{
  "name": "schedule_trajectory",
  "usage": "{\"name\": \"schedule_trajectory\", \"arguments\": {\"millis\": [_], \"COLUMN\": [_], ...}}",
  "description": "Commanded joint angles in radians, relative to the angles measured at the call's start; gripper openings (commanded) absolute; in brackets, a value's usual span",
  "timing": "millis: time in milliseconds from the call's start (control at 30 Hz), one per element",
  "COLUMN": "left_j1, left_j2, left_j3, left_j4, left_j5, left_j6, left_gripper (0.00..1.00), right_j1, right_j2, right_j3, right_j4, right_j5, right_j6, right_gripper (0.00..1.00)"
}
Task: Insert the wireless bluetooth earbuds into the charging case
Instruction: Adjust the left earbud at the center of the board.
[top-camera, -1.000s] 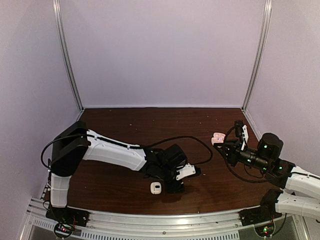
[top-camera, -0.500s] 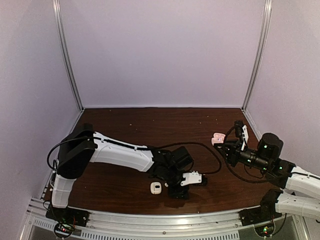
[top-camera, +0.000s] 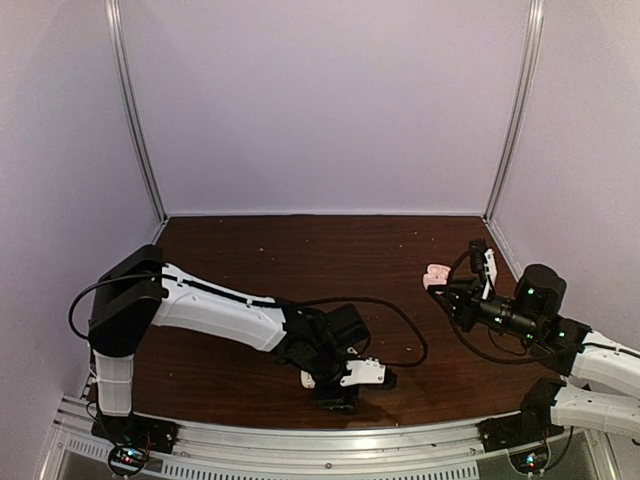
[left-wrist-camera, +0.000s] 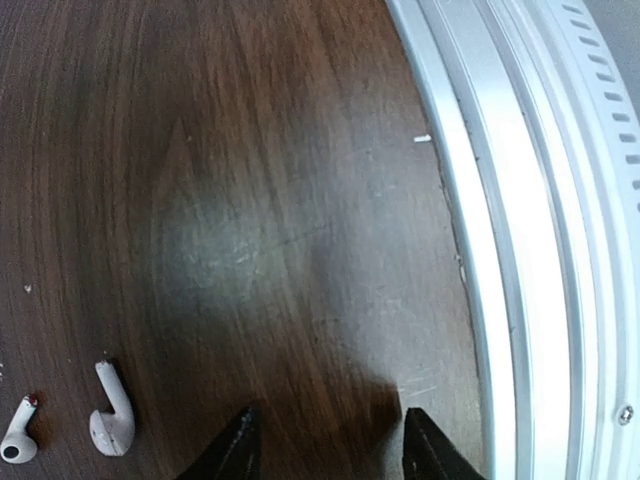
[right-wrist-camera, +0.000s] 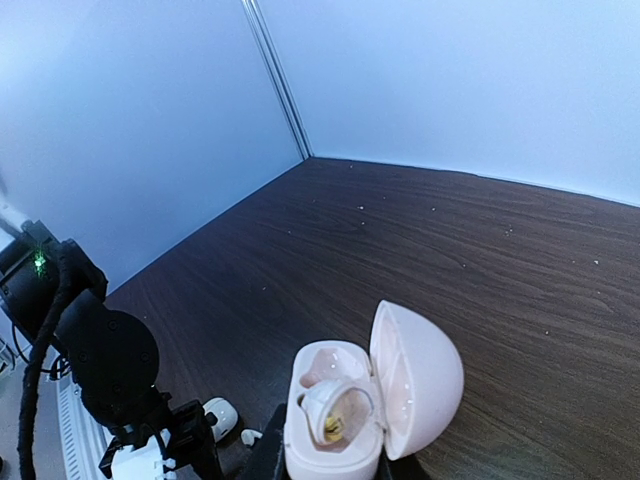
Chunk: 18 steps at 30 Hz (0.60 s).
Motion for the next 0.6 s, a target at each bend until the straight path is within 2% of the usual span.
{"name": "schedule_trajectory", "arguments": {"millis": [0, 267, 567], "left_j1": [-0.002, 0.064, 0.072], "left_j2": [-0.022, 0.009, 0.098], "left_j3": [0.032, 0.100, 0.157], "left_j4": [0.054, 0.127, 0.093], "left_j5": [-0.064, -0.128, -0.134], "left_j6": [-0.043, -0.078, -0.065], "left_gripper": [0.51, 0.53, 0.52], "right_j1": [-0.009, -0.009, -0.009], "right_j2": [0.002, -0.006, -0.019], "right_j3": [0.031, 0.029, 0.029], "right_j4": [0.019, 0.020, 0.018], "right_j5": [0.001, 0.007, 0.022], "right_j6": [-0.005, -0.001, -0.004], "right_gripper": [0.00, 0.00, 0.00]}}
